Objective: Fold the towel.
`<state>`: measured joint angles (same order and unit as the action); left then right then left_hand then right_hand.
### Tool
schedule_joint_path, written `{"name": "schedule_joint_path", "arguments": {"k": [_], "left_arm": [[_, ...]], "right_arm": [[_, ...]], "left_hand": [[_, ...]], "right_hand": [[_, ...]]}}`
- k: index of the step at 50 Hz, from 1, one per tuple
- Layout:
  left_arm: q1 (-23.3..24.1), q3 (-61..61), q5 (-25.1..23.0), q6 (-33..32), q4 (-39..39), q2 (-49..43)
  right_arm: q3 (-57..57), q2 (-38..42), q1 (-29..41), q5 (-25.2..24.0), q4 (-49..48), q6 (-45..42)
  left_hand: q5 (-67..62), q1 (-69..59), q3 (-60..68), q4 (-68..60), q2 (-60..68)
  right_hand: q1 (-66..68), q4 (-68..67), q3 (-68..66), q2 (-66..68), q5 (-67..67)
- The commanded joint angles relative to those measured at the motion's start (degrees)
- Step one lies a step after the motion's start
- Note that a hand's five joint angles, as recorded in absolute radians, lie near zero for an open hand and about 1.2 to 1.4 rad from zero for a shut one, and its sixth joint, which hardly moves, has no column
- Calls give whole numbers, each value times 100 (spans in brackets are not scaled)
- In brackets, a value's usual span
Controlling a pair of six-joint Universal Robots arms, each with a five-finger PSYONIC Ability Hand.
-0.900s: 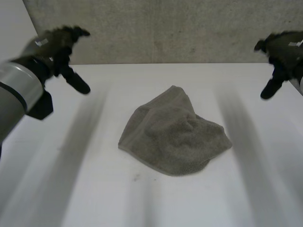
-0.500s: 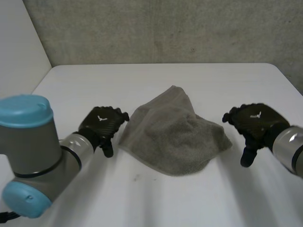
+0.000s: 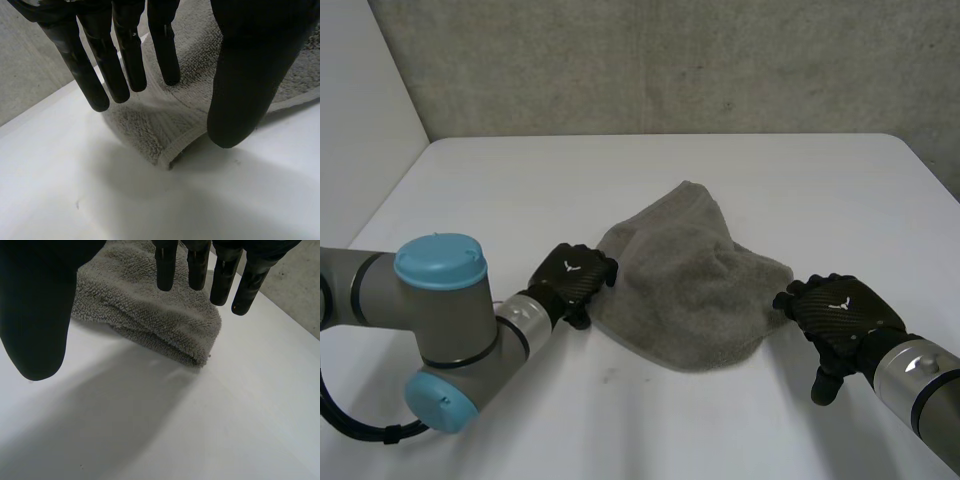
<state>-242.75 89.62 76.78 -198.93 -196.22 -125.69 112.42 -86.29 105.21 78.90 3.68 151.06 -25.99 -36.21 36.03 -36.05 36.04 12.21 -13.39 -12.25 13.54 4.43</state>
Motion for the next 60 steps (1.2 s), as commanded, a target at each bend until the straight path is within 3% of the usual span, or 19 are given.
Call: {"name": "schedule_joint_path", "arguments": {"k": [1,16,21,23,33,40,44,48,52,54,57,59,60], "left_arm": [[0,-269,3,3,13,-253],[9,-823,12,-6,48,-694],[9,-946,65,-6,48,-694],[9,-1016,83,3,40,-615],[9,-1069,196,47,83,-175],[0,-771,478,99,250,395],[-9,-402,505,108,373,992],[0,-130,513,117,435,1344],[61,196,513,187,505,1723],[70,275,513,266,523,1793],[88,372,522,441,567,1977],[97,399,522,555,602,2109],[97,416,522,670,663,2223]], "right_arm": [[25,7,0,3,-43,-7],[34,7,-9,11,-87,2],[34,7,0,11,-105,2],[34,16,0,11,-113,2],[34,86,0,38,-26,55],[-106,77,26,-67,483,1222],[-177,130,35,-173,467,1391],[-378,848,88,-621,-199,1540],[-625,1440,158,-516,-781,1769],[-974,2052,464,-193,-1254,1874],[-1179,2310,589,20,-1414,1883],[-1494,2599,712,440,-1572,1804],[-1495,2600,712,442,-1572,1804]], "left_hand": [[-753,-731,749,-747,748],[-1662,-1639,1657,-1655,1657],[-3075,-3052,3070,-3068,3070],[-4394,-4371,4390,-4388,4389],[-4401,-4379,4397,-4395,4396],[-4401,-4379,4397,-4395,4396],[-4401,-4379,4397,-4395,4396],[-4401,-4379,4397,-4395,4396],[-4401,-4379,4397,-4395,4396],[-4401,-4379,4397,-4395,4396],[-4401,-4379,4397,-4395,4396],[-4401,-4379,4397,-4395,4396],[-4401,-4379,4397,-4395,4396]], "right_hand": [[-221,339,225,-354,-443],[-221,339,225,-354,-443],[-221,339,225,-354,-443],[-221,339,225,-354,-443],[-221,339,225,-354,-443],[292,-174,-288,159,70],[208,-89,-204,75,-14],[274,-156,-271,142,53],[510,-392,-507,378,289],[1629,-1511,-1626,1497,1408],[2747,-2629,-2744,2615,2526],[5107,-4989,-5104,4975,4885],[5119,-5001,-5116,4987,4897]]}}
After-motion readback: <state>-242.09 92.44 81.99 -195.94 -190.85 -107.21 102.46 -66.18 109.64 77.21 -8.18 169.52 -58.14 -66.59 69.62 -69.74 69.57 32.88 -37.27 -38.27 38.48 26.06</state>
